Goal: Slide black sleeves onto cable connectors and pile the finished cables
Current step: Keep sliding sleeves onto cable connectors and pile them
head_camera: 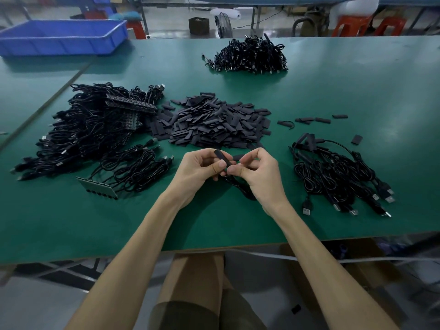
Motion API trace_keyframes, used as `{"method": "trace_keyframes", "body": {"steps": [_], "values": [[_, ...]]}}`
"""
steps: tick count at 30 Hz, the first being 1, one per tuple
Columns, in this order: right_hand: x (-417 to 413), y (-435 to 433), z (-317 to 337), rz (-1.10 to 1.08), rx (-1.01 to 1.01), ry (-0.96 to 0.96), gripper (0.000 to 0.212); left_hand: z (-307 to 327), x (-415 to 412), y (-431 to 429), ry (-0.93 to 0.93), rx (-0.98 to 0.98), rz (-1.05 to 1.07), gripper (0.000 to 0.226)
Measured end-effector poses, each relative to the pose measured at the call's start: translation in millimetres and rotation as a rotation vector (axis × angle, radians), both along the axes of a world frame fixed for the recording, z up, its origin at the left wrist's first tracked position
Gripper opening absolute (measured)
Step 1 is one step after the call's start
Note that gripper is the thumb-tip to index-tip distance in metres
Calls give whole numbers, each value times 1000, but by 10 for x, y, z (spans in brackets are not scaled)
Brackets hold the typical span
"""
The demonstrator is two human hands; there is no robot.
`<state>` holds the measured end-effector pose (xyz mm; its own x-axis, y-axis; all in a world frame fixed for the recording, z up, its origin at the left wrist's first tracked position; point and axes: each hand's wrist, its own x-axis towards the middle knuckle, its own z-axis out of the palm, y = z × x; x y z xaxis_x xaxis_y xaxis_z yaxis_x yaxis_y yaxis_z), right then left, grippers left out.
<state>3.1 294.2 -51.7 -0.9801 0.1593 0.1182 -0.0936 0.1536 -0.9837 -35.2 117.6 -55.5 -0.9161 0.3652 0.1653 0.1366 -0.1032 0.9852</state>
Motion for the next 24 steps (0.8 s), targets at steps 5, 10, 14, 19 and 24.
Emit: {"method": "trace_keyframes", "body": {"steps": [5,10,14,19,24], "values": [[4,-5,-3,-22,47,-6,35,19,19,7,25,-24,4,12],[-5,-13,-1,-19,39,1,33,25,19,1,17,-22,16,13],[-11,-25,-7,0,16,7,29,24,21,7,5,4,34,28],[-33,-24,-30,19,23,3,27,28,2,-1,7,-1,28,43],[-45,-21,-53,34,38,7,25,28,4,1,6,-5,34,41]]}}
